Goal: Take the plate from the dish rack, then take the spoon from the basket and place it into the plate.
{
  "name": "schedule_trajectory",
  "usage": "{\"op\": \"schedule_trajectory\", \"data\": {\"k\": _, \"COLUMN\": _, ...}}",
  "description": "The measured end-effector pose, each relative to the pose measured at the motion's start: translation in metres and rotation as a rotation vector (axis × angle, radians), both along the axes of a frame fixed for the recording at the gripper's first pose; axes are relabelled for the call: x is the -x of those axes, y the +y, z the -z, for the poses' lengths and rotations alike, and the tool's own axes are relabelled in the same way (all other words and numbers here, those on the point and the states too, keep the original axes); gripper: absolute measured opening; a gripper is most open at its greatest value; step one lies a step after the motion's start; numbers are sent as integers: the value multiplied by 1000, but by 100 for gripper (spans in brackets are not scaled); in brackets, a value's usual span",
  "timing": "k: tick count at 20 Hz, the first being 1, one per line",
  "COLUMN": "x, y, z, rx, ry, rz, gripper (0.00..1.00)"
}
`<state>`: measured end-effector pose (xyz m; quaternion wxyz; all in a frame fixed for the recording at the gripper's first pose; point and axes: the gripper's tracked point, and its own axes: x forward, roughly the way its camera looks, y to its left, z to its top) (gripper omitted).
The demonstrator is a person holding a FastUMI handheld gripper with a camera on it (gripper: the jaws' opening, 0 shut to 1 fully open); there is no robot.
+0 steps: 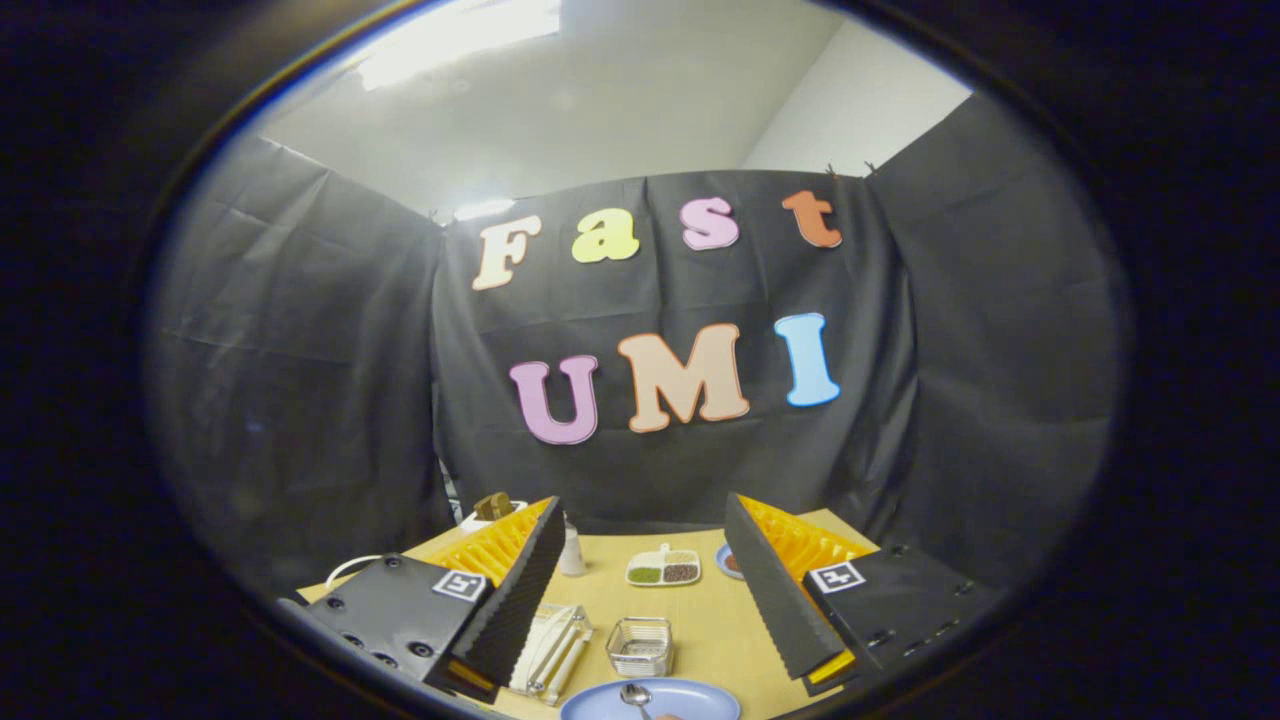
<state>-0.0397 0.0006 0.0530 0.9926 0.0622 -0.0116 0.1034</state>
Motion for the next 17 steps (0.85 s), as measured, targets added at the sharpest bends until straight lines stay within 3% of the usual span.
{"op": "schedule_trajectory", "data": {"k": 17, "x": 2, "y": -8, "z": -21, "rx": -15, "ry": -54, "rz": 38, "gripper": 100}}
